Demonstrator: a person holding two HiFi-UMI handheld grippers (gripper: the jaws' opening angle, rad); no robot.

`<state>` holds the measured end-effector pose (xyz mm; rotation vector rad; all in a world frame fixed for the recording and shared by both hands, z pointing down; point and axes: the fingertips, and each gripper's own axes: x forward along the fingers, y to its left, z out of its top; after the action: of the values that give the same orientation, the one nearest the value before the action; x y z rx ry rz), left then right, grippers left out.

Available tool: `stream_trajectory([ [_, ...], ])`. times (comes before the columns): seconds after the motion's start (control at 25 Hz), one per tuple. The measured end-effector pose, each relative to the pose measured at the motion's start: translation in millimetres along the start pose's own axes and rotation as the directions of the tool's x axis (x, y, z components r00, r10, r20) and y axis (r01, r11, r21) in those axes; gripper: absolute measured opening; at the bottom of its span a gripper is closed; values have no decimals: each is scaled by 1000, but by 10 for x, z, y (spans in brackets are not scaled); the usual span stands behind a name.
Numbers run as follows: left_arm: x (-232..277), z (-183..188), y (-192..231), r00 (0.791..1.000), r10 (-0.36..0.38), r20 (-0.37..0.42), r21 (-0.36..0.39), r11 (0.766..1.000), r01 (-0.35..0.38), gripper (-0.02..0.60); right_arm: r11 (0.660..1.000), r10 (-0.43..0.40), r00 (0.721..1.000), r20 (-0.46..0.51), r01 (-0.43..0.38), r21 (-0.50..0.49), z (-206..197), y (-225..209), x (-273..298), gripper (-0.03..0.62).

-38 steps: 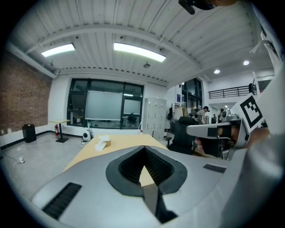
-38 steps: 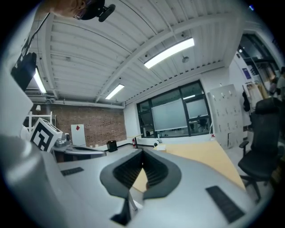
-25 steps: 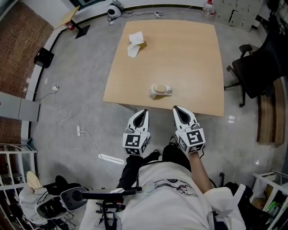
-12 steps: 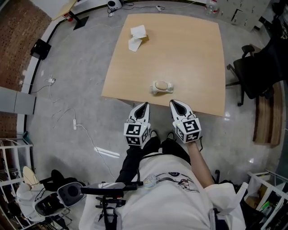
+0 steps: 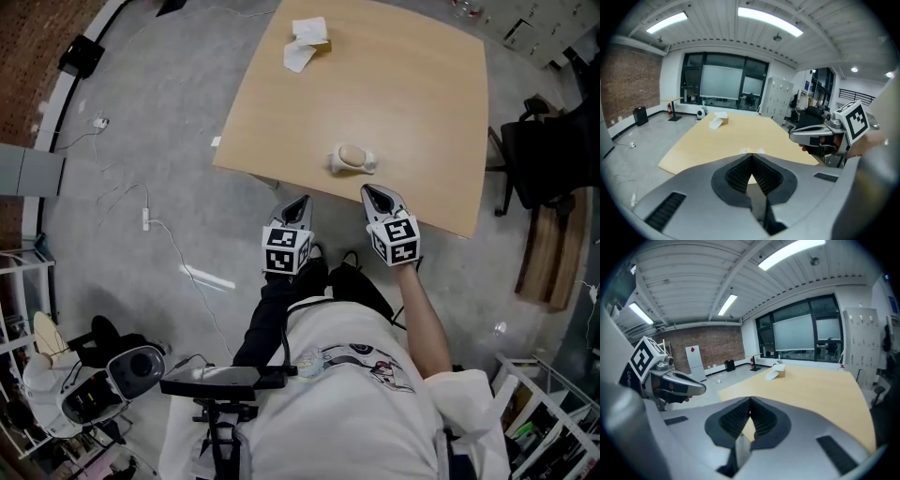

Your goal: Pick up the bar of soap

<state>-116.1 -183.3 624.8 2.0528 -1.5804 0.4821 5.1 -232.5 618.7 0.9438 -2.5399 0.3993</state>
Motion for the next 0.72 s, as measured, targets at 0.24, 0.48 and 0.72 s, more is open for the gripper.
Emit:
stream_trajectory([
  [0.24, 55, -325, 222, 996, 8, -84, -45, 999, -11, 5, 997, 23, 995, -93, -29, -67, -89, -92, 390, 3],
  [0.48, 151, -511, 425, 989, 8, -148, -81, 997, -20, 5, 991, 44, 979, -197, -67, -112, -275, -153, 712, 3],
  [0.72, 224, -606, 629, 976, -6, -219, -108, 994, -18, 5, 974, 67, 948, -311, -129, -184, -381, -181, 1022, 5],
])
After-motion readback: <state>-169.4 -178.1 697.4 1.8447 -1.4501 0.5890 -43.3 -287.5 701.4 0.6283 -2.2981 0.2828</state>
